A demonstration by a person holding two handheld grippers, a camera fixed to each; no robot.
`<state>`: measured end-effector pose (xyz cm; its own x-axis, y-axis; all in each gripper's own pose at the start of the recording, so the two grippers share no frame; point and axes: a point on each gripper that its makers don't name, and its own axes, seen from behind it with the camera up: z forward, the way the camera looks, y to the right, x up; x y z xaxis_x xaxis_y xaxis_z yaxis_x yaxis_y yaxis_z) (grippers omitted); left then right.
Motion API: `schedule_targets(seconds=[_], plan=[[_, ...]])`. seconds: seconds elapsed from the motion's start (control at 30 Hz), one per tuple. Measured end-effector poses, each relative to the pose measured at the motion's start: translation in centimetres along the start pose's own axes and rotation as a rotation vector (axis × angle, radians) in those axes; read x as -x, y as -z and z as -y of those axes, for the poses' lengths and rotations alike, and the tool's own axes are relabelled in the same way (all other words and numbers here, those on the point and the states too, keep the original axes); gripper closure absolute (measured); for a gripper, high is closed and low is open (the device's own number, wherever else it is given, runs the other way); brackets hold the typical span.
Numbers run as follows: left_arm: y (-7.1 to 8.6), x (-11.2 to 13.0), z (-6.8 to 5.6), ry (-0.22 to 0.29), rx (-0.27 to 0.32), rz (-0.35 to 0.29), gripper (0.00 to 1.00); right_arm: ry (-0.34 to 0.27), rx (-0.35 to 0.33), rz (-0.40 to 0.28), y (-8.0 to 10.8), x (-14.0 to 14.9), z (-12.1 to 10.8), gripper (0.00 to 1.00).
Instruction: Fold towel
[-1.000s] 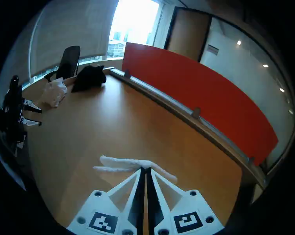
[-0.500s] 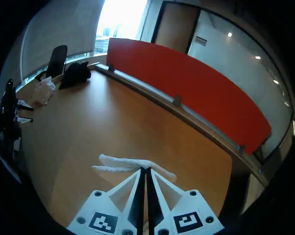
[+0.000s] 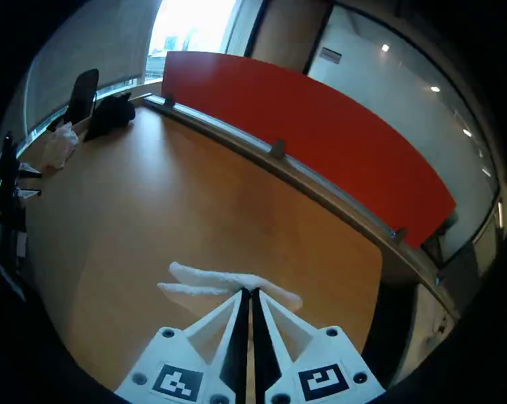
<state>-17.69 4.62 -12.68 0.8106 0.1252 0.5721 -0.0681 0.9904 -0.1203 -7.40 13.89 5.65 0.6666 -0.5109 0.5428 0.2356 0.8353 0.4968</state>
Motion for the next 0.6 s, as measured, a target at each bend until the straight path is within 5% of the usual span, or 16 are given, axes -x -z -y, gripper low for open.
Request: schedule_targets(seconds=[0.6], plan=[[0.0, -0.2, -0.7, -0.012, -0.002, 0.010, 0.02, -0.020, 0.037, 0.080, 0.1, 4.2, -3.9, 0.97]])
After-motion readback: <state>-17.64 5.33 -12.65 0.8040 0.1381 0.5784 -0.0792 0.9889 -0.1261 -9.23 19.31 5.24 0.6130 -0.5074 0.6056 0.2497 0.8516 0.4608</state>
